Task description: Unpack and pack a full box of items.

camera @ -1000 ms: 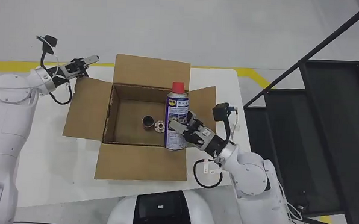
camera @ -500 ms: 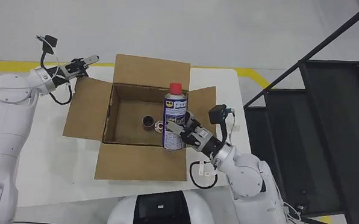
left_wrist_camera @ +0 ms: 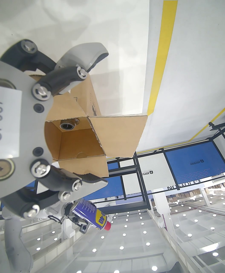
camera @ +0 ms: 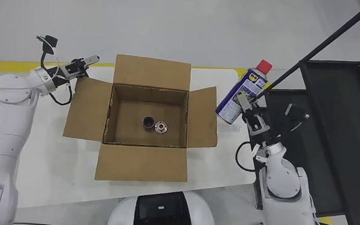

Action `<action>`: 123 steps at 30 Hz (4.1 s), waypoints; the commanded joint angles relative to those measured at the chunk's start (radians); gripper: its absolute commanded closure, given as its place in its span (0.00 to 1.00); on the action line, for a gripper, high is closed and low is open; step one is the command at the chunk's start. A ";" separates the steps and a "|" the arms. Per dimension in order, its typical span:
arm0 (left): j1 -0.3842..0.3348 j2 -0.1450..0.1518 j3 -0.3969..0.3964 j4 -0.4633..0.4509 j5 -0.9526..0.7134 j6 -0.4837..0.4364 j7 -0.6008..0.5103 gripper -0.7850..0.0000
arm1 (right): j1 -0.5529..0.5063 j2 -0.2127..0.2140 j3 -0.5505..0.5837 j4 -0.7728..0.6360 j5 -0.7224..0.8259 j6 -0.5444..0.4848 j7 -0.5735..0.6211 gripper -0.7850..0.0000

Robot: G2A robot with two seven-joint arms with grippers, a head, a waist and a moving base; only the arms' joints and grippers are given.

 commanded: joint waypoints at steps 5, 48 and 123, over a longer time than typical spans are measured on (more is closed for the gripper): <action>0.000 0.000 0.000 0.000 -0.001 0.000 0.000 0.00 | 0.015 0.003 0.066 0.096 -0.067 0.011 -0.154 1.00; 0.000 0.000 0.000 0.000 -0.001 0.000 0.000 0.00 | 0.396 0.010 -0.091 1.009 -0.782 -0.078 -1.068 1.00; 0.000 0.000 0.000 0.000 -0.001 0.000 0.000 0.00 | 0.508 0.091 -0.148 1.294 -0.958 -0.016 -1.331 1.00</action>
